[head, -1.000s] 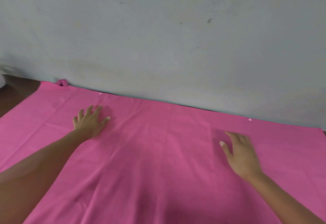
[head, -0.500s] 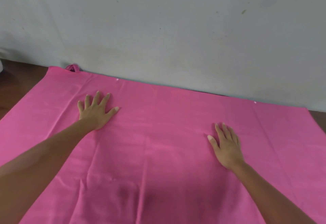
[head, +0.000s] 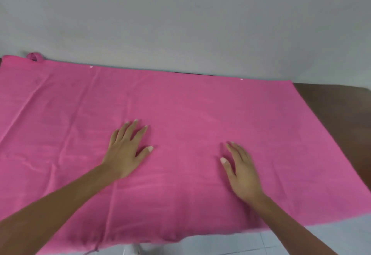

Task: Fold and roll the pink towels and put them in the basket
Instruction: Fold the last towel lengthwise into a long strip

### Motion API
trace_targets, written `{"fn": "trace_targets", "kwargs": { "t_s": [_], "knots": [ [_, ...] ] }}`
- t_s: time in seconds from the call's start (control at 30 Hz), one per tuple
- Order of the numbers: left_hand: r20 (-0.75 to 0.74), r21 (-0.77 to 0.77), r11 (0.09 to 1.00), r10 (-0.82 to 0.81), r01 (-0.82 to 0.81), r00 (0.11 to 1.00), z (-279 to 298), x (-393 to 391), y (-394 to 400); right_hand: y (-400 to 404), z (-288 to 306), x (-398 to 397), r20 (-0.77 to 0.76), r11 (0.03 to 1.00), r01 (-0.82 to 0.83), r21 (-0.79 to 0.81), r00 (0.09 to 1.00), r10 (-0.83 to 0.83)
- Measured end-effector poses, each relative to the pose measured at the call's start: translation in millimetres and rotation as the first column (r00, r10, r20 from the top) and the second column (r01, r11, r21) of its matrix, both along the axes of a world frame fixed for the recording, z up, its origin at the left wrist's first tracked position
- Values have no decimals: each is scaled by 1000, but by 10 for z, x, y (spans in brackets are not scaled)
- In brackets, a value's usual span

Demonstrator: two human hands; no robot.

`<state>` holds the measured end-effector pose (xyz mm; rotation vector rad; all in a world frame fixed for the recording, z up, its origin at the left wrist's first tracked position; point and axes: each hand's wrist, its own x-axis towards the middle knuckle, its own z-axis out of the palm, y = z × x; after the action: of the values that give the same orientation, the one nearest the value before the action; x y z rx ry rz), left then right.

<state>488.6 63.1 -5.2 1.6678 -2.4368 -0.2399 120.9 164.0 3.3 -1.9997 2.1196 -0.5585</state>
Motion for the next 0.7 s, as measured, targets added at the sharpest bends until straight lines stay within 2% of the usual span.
{"fn": "trace_targets", "kwargs": {
  "t_s": [0.2,0.33,0.43,0.53,0.7],
  "knots": [
    [-10,-27,962,-272,272,962,30,-1145,530,871,-53,-877,-58,989,116,95,992,-111],
    [10,8,912,-410,410,912,23,-1783,770,1316,-95,-1626,-126,975,178,134,979,-162],
    [59,11,899,-437,438,897,-46,-2018,874,1526,-103,-2204,-124,963,232,137,969,-216],
    [44,3,910,-415,415,909,-68,-2041,896,1629,-142,-2697,-132,930,336,148,939,-318],
    [35,41,921,-390,388,920,12,-2107,906,1772,-146,-3139,-120,864,477,164,879,-462]
  ]
}}
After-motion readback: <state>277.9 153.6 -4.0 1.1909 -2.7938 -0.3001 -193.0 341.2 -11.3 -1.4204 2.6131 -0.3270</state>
